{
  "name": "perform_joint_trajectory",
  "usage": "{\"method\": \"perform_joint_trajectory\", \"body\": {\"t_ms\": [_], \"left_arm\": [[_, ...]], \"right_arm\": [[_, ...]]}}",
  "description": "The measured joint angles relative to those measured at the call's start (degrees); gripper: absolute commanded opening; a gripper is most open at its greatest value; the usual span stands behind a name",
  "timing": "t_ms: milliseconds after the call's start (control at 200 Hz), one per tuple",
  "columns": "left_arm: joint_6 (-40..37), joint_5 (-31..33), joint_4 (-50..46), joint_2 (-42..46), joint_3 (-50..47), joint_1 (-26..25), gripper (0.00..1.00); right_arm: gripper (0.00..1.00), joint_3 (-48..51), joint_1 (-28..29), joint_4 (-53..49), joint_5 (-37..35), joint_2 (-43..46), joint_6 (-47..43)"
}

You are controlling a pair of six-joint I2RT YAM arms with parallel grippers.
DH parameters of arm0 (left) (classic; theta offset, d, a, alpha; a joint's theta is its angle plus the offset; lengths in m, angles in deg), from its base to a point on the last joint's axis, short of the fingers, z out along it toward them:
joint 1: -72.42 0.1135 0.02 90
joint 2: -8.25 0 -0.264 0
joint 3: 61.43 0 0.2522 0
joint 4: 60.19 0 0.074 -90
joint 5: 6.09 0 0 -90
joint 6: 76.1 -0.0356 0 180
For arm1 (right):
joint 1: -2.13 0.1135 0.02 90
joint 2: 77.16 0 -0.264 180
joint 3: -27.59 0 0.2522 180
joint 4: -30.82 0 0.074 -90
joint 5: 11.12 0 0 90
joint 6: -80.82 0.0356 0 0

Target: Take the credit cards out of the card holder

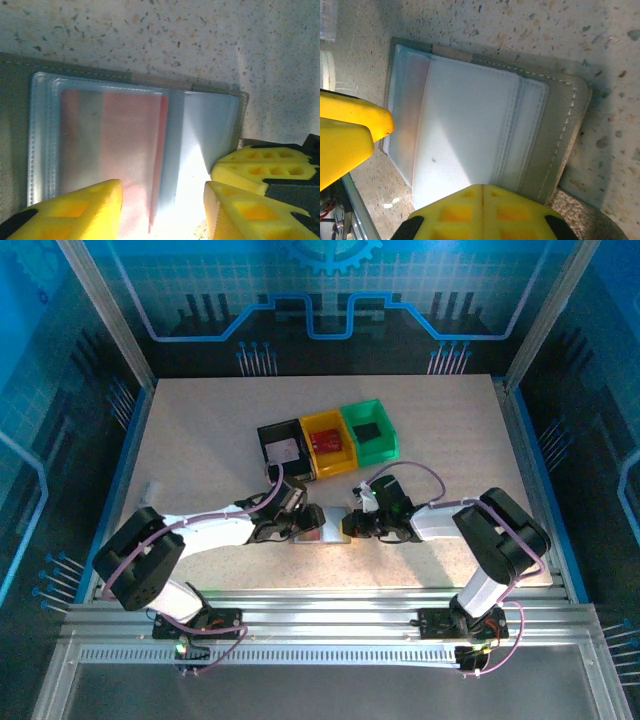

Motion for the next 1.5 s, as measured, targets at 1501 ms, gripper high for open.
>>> {"method": "perform_joint_trajectory", "body": {"t_ms": [1501], "left_arm": [[-7.96,5.05,-9.38,0.63,1.25,-0.04,0.47]], "right_arm": [[0.0,0.39,0.0,0.7,-0.02,0.0,-0.02]]}}
